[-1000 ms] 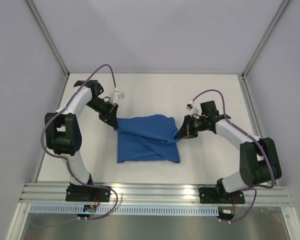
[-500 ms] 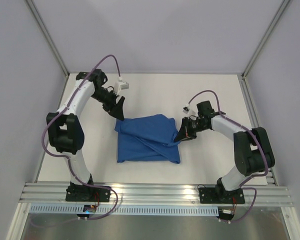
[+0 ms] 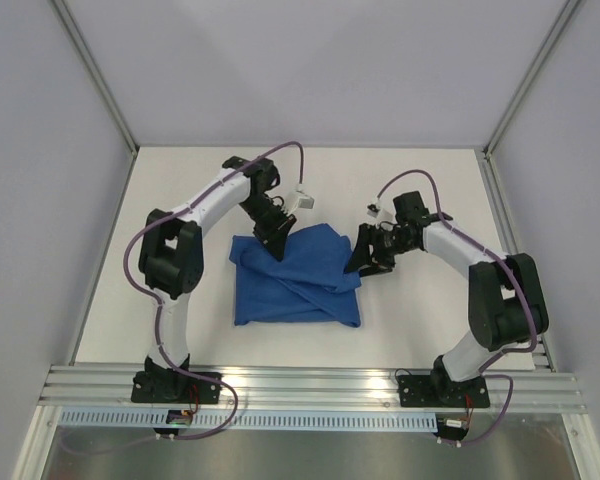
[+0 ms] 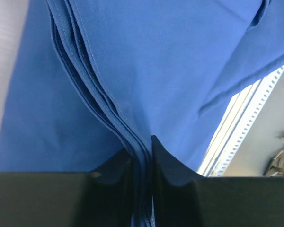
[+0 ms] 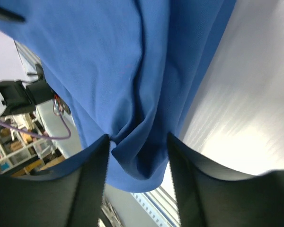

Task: Prepare the surgical pack

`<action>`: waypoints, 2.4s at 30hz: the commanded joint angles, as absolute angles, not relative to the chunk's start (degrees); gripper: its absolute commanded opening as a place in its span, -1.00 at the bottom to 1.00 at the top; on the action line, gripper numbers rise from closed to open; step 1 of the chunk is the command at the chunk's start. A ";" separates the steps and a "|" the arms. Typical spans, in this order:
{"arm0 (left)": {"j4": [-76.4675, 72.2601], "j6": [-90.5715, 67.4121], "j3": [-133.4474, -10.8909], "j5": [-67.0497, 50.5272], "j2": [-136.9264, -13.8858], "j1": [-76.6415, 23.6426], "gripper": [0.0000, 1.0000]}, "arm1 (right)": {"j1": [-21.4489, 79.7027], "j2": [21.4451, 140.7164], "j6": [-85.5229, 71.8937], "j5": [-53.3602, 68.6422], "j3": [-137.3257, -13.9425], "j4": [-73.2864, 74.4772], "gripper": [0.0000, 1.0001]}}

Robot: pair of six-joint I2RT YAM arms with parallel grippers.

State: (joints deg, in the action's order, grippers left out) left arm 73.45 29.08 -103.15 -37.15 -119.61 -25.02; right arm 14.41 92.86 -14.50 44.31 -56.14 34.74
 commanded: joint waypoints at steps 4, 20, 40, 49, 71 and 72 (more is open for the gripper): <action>71.72 30.58 -101.16 -40.43 -110.75 -24.79 -0.84 | 11.07 92.63 -15.64 37.98 -64.24 35.60 0.26; 73.57 34.11 -95.98 -42.36 -106.70 -24.79 -0.82 | 18.54 108.27 -12.75 53.69 -79.89 21.88 0.44; 72.86 35.77 -93.16 -43.86 -105.29 -24.79 -0.84 | 20.21 118.91 -8.00 53.52 -91.05 20.57 0.57; 72.07 35.42 -92.37 -44.21 -105.03 -24.79 -0.85 | 20.39 122.78 -4.66 58.53 -90.62 24.35 0.57; 70.14 33.66 -90.79 -42.19 -105.38 -24.79 -0.85 | 21.88 111.01 -6.95 65.04 -80.60 22.93 -0.65; 70.14 33.66 -90.79 -42.19 -105.21 -24.79 -0.85 | 22.15 110.14 -6.77 63.99 -80.33 23.81 -0.73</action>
